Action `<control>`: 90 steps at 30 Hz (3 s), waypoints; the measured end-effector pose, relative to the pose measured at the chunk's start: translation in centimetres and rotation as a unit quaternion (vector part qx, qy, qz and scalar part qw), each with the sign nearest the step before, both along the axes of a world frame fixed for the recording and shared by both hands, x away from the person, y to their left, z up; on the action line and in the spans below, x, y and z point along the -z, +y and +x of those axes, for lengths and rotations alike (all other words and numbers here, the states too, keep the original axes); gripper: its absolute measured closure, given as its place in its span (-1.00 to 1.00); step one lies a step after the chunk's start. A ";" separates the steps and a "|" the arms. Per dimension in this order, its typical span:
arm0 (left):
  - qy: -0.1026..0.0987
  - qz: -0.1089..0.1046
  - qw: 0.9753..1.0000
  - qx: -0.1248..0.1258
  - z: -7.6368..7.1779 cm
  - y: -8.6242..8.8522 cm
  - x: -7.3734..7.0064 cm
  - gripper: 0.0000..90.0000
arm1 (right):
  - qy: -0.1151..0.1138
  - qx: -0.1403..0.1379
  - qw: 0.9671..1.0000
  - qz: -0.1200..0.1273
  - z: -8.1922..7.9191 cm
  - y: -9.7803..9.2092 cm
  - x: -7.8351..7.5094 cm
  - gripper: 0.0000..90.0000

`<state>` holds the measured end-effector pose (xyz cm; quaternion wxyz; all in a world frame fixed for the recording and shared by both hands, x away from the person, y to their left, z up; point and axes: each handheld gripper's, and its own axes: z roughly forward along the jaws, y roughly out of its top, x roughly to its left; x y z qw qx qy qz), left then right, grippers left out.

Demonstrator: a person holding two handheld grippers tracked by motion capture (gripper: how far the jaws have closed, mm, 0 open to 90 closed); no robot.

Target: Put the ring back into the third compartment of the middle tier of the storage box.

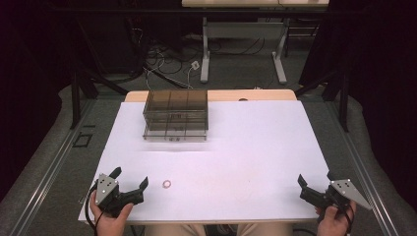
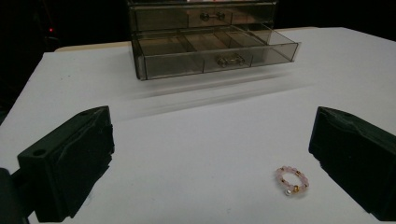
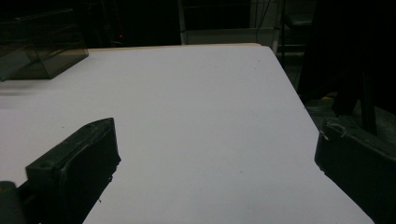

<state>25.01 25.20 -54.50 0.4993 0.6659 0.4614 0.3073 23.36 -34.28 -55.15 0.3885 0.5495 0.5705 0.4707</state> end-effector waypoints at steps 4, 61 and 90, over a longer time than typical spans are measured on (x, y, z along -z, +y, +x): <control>0.002 -0.002 1.000 -0.002 0.1 -0.2 0.0 -0.99 | 0.006 -0.005 1.000 -0.002 -0.1 0.2 0.0 -1.00; 0.107 0.065 0.990 0.072 2.4 -4.1 -1.3 -0.21 | 0.022 -0.025 0.999 -0.011 0.0 0.3 0.5 -1.00; 0.233 0.001 0.970 0.077 4.5 -4.5 -1.2 0.20 | 0.027 -0.024 0.999 -0.008 0.1 0.4 0.5 -1.00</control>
